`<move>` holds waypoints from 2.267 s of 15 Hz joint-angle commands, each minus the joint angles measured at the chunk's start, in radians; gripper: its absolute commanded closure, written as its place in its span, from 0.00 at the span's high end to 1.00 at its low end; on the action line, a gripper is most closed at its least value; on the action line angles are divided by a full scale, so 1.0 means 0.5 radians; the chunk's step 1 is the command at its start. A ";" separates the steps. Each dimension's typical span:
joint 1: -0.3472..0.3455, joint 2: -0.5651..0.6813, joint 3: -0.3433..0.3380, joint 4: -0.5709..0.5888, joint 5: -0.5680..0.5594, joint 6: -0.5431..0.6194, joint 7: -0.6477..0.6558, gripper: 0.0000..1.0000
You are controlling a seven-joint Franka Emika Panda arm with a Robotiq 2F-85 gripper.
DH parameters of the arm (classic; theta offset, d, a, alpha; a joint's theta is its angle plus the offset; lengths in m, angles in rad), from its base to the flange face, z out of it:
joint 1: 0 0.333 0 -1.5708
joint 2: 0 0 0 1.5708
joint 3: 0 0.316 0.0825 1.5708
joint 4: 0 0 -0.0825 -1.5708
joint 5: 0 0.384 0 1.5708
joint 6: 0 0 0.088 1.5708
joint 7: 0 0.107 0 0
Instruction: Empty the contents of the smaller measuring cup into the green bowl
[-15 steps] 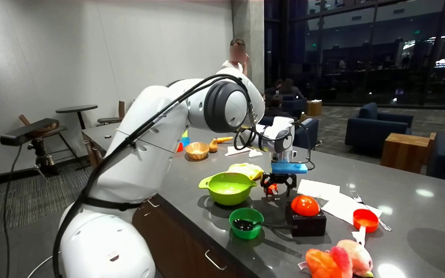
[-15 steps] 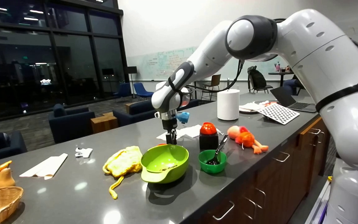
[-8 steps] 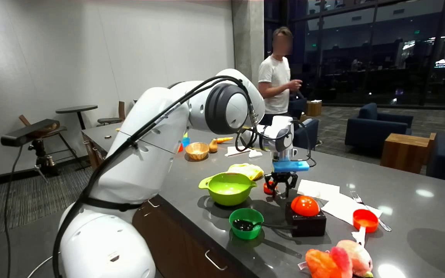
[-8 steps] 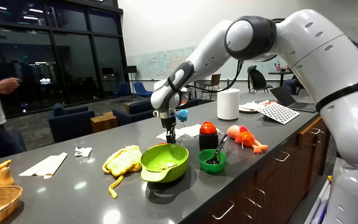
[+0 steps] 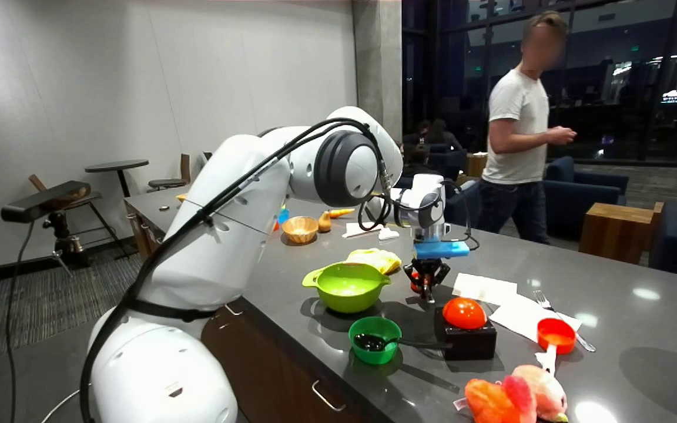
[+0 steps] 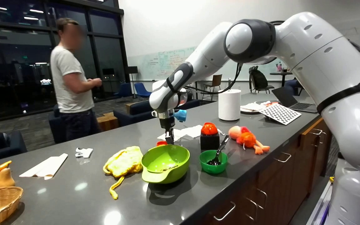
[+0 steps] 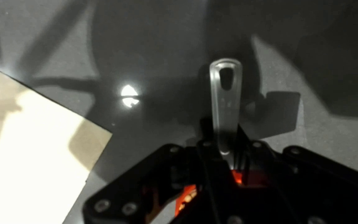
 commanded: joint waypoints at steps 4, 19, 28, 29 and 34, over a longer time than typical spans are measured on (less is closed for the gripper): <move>0.035 0.050 0.022 0.124 -0.053 -0.136 -0.018 0.04; 0.201 -0.156 0.010 0.220 -0.291 -0.530 0.038 0.04; 0.301 -0.487 0.051 -0.094 -0.294 -0.597 0.287 0.04; 0.322 -0.525 0.063 -0.147 -0.304 -0.607 0.338 0.04; 0.406 -0.712 0.115 -0.417 -0.305 -0.750 0.653 0.04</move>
